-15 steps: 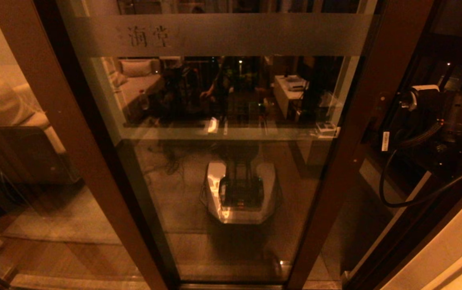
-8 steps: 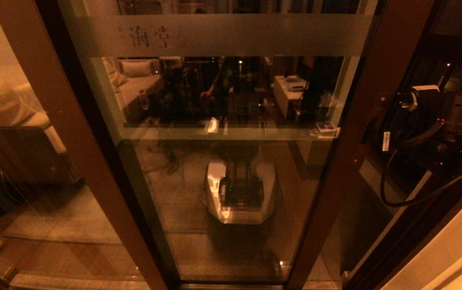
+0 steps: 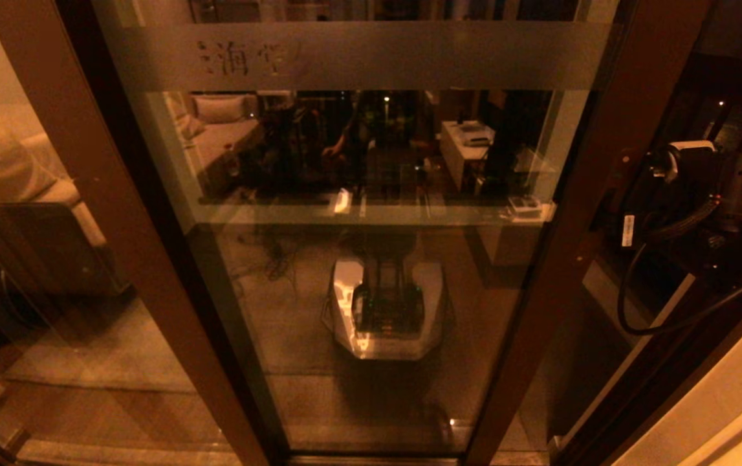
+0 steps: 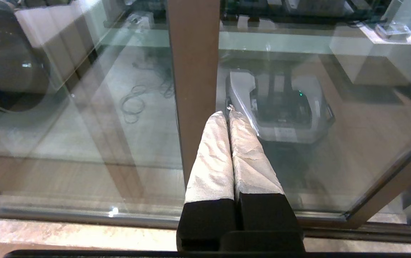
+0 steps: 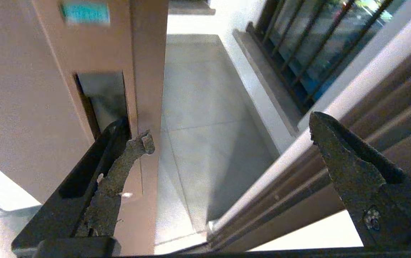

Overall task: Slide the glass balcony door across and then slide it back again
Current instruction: Close the slid door

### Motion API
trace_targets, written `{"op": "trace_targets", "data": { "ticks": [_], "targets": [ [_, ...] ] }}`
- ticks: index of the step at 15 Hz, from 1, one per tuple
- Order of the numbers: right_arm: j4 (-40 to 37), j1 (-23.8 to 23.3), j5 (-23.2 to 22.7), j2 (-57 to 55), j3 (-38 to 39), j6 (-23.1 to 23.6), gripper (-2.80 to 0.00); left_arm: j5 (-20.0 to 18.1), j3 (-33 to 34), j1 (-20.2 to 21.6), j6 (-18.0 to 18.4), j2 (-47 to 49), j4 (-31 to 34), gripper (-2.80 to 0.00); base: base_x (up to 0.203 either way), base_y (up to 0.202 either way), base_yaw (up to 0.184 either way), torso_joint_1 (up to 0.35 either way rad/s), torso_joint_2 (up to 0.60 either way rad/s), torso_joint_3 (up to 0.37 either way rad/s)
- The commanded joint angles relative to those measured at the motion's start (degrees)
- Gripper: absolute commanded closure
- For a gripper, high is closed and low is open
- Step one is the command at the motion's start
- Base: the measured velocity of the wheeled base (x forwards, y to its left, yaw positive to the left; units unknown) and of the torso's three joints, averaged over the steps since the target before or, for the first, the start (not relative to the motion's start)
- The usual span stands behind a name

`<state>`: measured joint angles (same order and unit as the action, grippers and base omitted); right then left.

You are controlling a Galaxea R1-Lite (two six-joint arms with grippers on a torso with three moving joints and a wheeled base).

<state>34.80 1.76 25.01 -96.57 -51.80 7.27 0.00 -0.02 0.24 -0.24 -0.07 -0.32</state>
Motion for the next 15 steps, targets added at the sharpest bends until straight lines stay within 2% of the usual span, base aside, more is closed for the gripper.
{"op": "trace_targets", "data": {
  "ticks": [1,15],
  "targets": [
    [0.1,0.0,-0.1,0.2,0.2,0.0,-2.8,0.0,0.0,0.0,0.0,0.1,0.0,0.0,0.0,0.0,0.0,0.0,0.0,0.0],
    [0.2,-6.3,-0.2,-2.9,-2.8,1.4,-2.8,0.0,0.0,0.0,0.0,0.1,0.0,0.0,0.0,0.0,0.0,0.0,0.0,0.0]
  ]
}}
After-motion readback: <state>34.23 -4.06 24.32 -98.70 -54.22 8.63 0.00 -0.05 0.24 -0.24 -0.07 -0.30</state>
